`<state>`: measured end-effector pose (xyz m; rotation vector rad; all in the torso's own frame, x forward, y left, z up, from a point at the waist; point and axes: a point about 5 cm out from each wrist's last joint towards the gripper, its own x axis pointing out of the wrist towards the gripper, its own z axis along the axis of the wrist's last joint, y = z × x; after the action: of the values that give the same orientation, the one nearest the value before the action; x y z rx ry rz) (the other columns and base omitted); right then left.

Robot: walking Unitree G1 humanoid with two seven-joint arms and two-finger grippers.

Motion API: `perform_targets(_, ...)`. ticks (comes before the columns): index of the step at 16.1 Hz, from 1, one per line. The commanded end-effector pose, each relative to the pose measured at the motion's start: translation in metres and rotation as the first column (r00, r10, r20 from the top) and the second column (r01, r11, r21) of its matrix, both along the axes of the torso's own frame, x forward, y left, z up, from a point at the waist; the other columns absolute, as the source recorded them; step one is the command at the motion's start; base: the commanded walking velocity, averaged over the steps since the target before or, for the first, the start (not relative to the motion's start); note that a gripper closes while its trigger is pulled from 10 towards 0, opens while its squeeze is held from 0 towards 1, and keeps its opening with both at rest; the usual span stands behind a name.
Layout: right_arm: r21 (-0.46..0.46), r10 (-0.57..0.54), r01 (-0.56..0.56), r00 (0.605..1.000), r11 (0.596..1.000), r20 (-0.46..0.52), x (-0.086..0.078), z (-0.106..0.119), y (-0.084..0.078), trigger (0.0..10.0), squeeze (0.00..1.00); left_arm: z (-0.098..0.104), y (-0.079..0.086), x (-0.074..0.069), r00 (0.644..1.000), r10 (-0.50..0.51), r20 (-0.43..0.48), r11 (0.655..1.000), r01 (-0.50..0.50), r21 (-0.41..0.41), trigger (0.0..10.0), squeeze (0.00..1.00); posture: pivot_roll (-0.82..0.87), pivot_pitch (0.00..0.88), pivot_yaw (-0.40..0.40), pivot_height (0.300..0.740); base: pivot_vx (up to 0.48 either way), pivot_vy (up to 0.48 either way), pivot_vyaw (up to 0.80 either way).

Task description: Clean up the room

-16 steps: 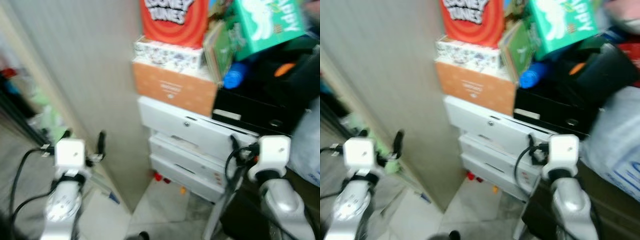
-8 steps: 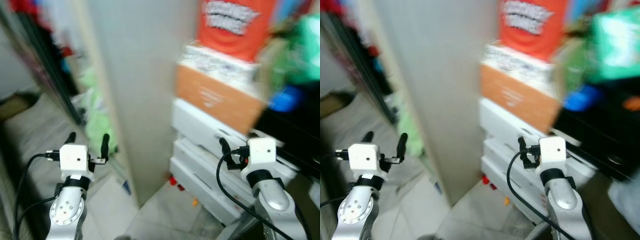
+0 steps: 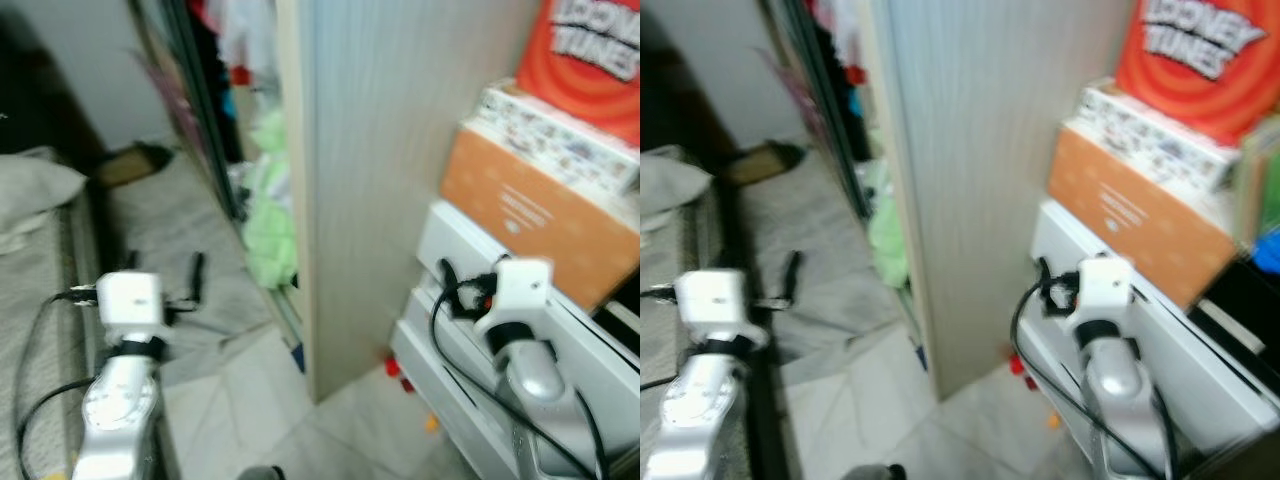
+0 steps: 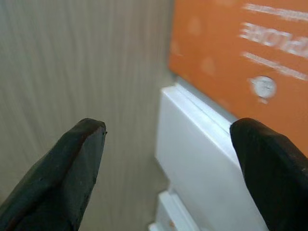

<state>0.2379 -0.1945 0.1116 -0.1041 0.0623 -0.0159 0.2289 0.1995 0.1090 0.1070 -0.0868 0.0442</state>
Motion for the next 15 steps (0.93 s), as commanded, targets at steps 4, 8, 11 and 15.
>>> perform_targets(4,0.029,0.061,-0.061,0.998,0.998,-0.022,-0.015,0.0,0.012,10.0,0.0,0.002,-0.014,0.003,0.999,-0.032,0.0,0.999,0.032,-0.02,10.0,0.0,-0.14,0.0,0.047,0.74,0.0,0.0,0.8)
perform_targets(8,0.114,0.301,-0.292,0.951,0.95,-0.07,-0.016,-0.001,0.031,10.0,0.0,0.005,-0.017,0.004,0.998,-0.068,-0.01,0.998,0.068,-0.011,10.0,0.0,-0.14,0.0,0.059,0.74,0.0,0.0,0.8)
perform_targets(11,0.154,0.429,-0.417,0.901,0.896,-0.058,-0.015,0.008,0.045,10.0,0.0,0.009,-0.015,0.005,0.998,-0.056,-0.008,0.998,0.056,-0.018,10.0,0.0,-0.12,0.0,0.049,0.74,0.0,0.0,0.8)
perform_targets(15,0.152,0.469,-0.455,0.881,0.877,-0.069,-0.015,0.006,0.047,10.0,0.0,0.008,-0.018,-0.001,0.998,-0.061,-0.02,0.998,0.06,-0.029,10.0,0.0,-0.1,0.0,0.038,0.74,0.0,0.0,0.8)
